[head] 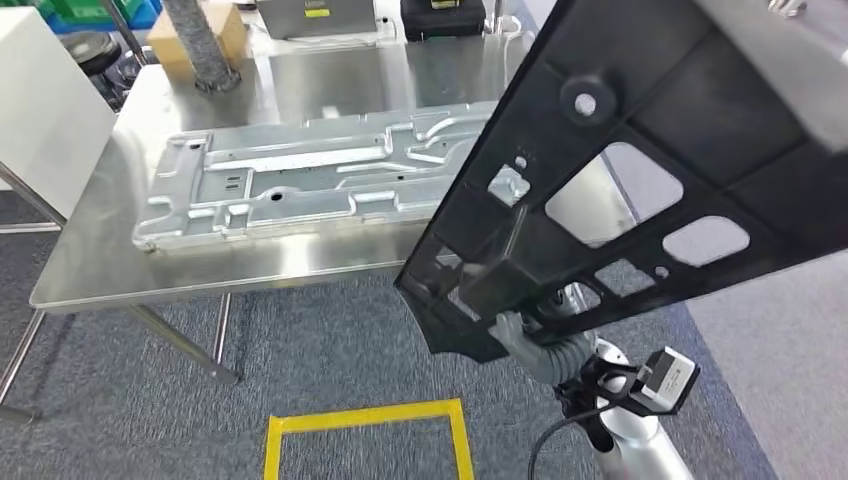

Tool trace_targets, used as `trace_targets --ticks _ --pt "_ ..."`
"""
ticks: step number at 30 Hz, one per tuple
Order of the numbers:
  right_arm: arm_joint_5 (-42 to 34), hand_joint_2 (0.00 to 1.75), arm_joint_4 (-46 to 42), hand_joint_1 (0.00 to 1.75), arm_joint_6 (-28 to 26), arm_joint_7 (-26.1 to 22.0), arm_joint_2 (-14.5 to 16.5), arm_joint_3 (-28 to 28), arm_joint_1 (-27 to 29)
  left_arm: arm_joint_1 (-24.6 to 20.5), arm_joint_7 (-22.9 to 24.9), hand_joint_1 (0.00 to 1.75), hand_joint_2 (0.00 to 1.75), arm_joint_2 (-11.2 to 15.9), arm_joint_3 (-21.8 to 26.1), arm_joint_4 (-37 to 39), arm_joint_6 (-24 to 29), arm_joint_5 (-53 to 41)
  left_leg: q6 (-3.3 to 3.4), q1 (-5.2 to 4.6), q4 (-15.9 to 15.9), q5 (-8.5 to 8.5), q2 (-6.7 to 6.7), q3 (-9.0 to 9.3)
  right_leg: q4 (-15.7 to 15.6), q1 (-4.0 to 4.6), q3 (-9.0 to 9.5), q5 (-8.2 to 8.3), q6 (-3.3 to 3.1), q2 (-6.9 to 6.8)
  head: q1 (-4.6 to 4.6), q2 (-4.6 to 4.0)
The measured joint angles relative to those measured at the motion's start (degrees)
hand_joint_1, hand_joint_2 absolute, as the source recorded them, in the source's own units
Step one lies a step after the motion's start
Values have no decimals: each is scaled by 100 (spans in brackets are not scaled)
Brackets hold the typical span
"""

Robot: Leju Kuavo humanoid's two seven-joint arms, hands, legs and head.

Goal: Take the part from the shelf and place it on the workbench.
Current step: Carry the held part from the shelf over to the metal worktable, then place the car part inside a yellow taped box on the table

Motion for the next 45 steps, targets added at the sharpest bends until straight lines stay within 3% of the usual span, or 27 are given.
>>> trace_targets --ticks 2,3,4,6,8,11,12,14,15,17,19,20,23,24,25,27,29,30,32,34,35,36,38,39,40,43,45 --pt "8 175 -1 175 5 4 3 -2 6 23 0 0 175 -2 0 0 -8 1 -4 1 452 -246 0 -443 0 9 112 -107 -8 10 -5 0" --pt "10 175 -1 175 7 5 3 -2 9 33 -1 0 175 -3 0 0 -12 1 15 1 412 -247 0 -550 0 14 186 -168 -5 17 -9 0" --pt "10 175 -1 175 8 6 3 -2 9 39 -2 0 175 -4 0 0 -16 2 41 -1 188 -107 0 -571 0 19 270 -232 1 21 -11 0" --pt "11 175 1 175 9 6 3 -2 4 50 -6 0 175 -2 0 0 -18 2 116 -27 -514 532 1 -491 0 32 423 -362 25 22 -7 0" --pt "17 175 5 175 11 10 4 0 5 68 -10 0 175 -1 1 0 -17 2 177 -73 -946 955 3 -423 -17 34 512 -479 83 41 -5 0" --pt "26 175 3 175 12 17 5 -4 -8 69 -16 0 175 -2 2 0 -16 4 261 -91 -1064 940 -8 -281 111 19 569 -471 192 54 -9 0" --pt "26 175 2 175 13 15 5 -7 -25 55 -21 0 175 -2 2 0 -16 4 296 -79 -1099 912 -14 -206 290 17 514 -427 220 45 -2 0" --pt "27 175 1 175 16 13 5 -13 -67 28 -32 0 175 -1 1 0 -19 7 343 -58 -1140 843 -21 -58 885 7 154 -463 271 30 14 0" --pt "29 175 1 175 16 12 5 -14 -77 22 -38 0 175 -1 1 0 -21 9 356 -56 -1145 798 -21 -5 1230 4 -103 -562 292 28 24 0" --pt "44 175 4 175 7 14 5 -14 -72 28 -47 0 175 -2 1 0 -29 13 360 -55 -1146 681 -26 120 1712 -11 -603 -939 318 27 26 0" --pt "67 175 6 175 -14 15 3 -15 -64 38 -50 0 175 -2 2 0 -45 18 348 -55 -1146 537 -40 293 1636 -21 -857 -1115 321 26 27 0" --pt "77 175 6 175 -31 15 2 -17 -63 40 -50 0 175 -3 2 0 -51 20 336 -54 -1147 461 -47 393 1374 -22 -869 -980 315 25 28 0" --pt "93 175 9 175 -98 9 1 -37 -64 31 -52 0 175 -13 2 0 -62 42 275 -68 -1154 234 -59 616 410 8 -757 100 244 14 29 0" --pt "93 175 10 175 -122 6 2 -52 -67 27 -56 0 175 -16 3 0 -64 54 244 -76 -1167 179 -60 668 254 21 -733 361 207 13 27 0" --pt "92 175 11 175 -146 5 2 -74 -79 23 -61 0 175 -20 3 0 -65 68 207 -84 -1150 171 -60 709 196 31 -714 458 165 17 26 0" --pt "93 175 11 175 -222 21 -5 -170 -143 15 -73 0 175 -24 5 1 -61 96 141 -83 -983 240 -55 679 149 20 -619 417 85 30 24 0" --pt "138 175 19 175 -368 76 -14 -343 -267 -7 -83 0 175 -33 10 2 -49 119 91 -68 -476 290 -40 386 99 9 -483 349 22 29 14 -1" --pt "195 175 29 175 -464 114 -14 -447 -339 -14 -86 0 175 -38 16 2 -36 125 70 -55 -153 222 -30 159 83 8 -414 309 3 26 10 -1" --pt "450 175 68 175 -734 193 -19 -651 -485 -9 -92 0 175 -49 30 5 -5 146 44 -45 349 -159 -18 -286 74 11 -275 203 -16 30 7 -1" --pt "1247 175 167 175 -1322 340 -54 -856 -693 8 -107 0 175 -57 41 8 20 170 50 -41 379 -489 -11 -535 75 12 -121 84 -10 47 5 0" --pt "1844 175 243 175 -1730 473 -78 -945 -850 11 -117 0 175 -59 45 9 28 175 62 -40 186 -422 -9 -573 75 13 -36 22 -1 53 4 -1" --pt "2650 175 348 175 -2194 683 -117 -1015 -1050 11 -128 0 175 -61 49 9 33 175 85 -42 -122 -126 -5 -571 73 17 41 -41 10 59 4 -1" --pt "4216 175 648 175 -2855 1214 -180 -1030 -1545 12 -150 0 175 -61 63 9 34 174 144 -59 -757 699 7 -569 101 39 139 -147 48 86 3 -2" --pt "4965 175 856 175 -2988 1509 -207 -976 -1838 12 -170 0 175 -63 71 9 31 172 175 -73 -930 1000 10 -572 114 49 154 -194 79 110 3 -1" --pt "5531 175 1083 175 -2988 1750 -218 -893 -2135 7 -198 0 175 -64 78 10 22 164 197 -87 -996 1132 9 -584 128 58 157 -229 111 137 2 -1" --pt "6729 175 1867 175 -2635 2197 -218 -433 -3045 -69 -301 0 175 -75 76 11 -50 74 272 -72 -1050 1182 5 -533 178 57 146 -337 206 122 10 0" --pt "7210 175 2501 175 -2476 2302 -131 12 -3592 -121 -363 0 175 -81 49 13 -111 -10 319 -49 -1101 1180 -1 -485 630 43 -90 -565 261 58 33 0"
